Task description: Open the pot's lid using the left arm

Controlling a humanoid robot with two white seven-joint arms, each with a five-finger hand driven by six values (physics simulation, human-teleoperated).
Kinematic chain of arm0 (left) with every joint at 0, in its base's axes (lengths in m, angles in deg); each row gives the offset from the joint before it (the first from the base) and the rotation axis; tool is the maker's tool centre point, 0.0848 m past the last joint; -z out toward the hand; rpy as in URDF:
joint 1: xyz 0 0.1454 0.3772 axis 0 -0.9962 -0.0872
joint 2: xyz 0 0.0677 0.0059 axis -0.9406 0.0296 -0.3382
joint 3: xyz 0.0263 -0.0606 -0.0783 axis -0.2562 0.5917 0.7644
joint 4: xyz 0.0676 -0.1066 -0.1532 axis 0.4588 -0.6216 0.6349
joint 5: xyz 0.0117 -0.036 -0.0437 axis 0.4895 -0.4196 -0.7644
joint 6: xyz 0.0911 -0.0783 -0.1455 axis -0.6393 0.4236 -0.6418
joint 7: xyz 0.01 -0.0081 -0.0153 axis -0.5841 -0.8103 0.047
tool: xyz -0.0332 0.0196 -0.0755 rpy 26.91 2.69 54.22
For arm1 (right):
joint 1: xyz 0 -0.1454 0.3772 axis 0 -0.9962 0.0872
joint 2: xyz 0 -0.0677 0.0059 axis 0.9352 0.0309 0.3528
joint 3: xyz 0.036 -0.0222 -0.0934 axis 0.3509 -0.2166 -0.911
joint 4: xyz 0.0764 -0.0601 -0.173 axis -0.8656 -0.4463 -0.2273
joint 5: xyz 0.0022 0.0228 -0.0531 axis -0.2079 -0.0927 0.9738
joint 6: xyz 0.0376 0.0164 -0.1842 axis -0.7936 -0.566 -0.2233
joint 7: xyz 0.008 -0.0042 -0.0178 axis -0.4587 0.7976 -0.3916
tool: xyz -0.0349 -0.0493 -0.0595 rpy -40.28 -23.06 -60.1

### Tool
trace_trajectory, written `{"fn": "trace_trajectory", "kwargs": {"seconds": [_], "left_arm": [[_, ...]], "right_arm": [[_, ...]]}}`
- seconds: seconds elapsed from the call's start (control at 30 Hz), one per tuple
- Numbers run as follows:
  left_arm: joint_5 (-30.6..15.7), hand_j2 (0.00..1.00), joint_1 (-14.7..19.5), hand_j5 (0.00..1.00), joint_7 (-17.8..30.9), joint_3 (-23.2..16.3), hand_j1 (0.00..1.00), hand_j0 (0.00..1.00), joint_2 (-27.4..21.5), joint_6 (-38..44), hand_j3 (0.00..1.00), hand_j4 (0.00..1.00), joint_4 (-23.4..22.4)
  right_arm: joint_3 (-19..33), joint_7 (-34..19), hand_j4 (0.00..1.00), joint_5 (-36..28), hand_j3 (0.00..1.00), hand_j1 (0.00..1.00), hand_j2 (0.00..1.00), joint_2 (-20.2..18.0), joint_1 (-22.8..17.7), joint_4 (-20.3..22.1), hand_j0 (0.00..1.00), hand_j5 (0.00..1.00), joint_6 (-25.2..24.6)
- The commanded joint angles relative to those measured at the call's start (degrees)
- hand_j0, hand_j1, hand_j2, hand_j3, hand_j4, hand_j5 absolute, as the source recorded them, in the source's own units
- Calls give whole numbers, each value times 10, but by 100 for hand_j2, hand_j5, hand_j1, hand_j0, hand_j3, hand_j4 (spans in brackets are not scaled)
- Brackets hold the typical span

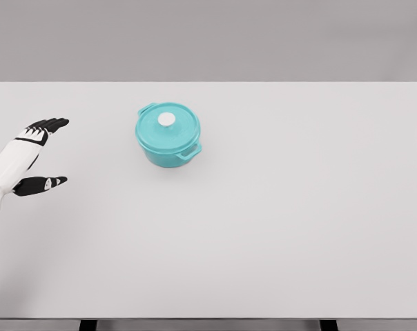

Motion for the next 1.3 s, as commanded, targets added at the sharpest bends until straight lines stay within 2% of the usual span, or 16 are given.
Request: {"fn": "trace_trajectory", "kwargs": {"seconds": [0.0,0.17,0.23,0.3,0.33,0.37,0.5,0.57,0.6,0.7,0.83,0.93,1.03,1.07,1.1,1.27], "left_arm": [[-3,100,0,100,0,0,100,100,0,0,100,100,0],[-1,100,13,100,0,-1,100,100,0,0,100,100,-4],[0,100,53,100,0,-23,100,100,1,0,100,100,-46],[0,100,134,100,2,-65,100,100,13,0,100,100,-92],[-1,100,163,100,29,-82,100,100,12,0,100,100,-119],[-4,100,192,100,85,-90,100,100,14,0,100,100,-132],[-6,100,234,100,239,-95,100,100,42,0,100,100,-135],[-17,100,253,100,251,-105,100,100,49,0,100,100,-134],[-43,100,266,100,251,-124,100,100,51,0,100,100,-135],[-113,100,285,100,251,-159,100,100,71,0,100,100,-130],[-111,100,309,100,251,-159,100,100,98,0,100,100,-137],[-112,99,336,99,251,-169,99,99,111,0,99,99,-166],[-115,90,341,90,251,-191,90,90,113,0,90,90,-164],[-123,78,341,78,251,-195,78,78,123,0,78,78,-165],[-129,75,341,75,251,-196,75,75,126,0,75,75,-165],[-151,76,326,76,251,-201,76,76,127,0,76,76,-160]], "right_arm": [[0,0,100,0,100,100,100,0,0,0,100,100,0],[0,0,100,0,100,100,100,0,0,0,100,100,0],[0,0,100,0,100,100,100,0,0,0,100,100,-1],[0,0,100,0,100,100,100,0,0,0,100,100,0],[0,0,100,0,100,100,100,0,0,0,100,100,0],[0,0,100,0,100,100,100,0,0,0,100,100,0],[0,0,100,0,100,100,100,0,0,0,100,100,0],[0,0,100,0,100,100,100,0,0,0,100,100,-1],[0,0,100,0,100,100,100,0,0,0,100,100,0],[0,0,100,0,100,100,100,0,0,0,100,100,0],[0,0,100,0,100,100,100,0,0,0,100,100,-1],[0,0,100,0,100,100,100,0,0,0,100,100,0],[0,0,100,0,100,100,100,0,0,0,100,100,0],[0,0,100,0,100,100,100,0,0,0,100,100,0],[0,0,100,0,100,100,100,0,0,0,100,100,0],[0,0,100,0,100,100,100,0,0,0,100,100,0]]}}
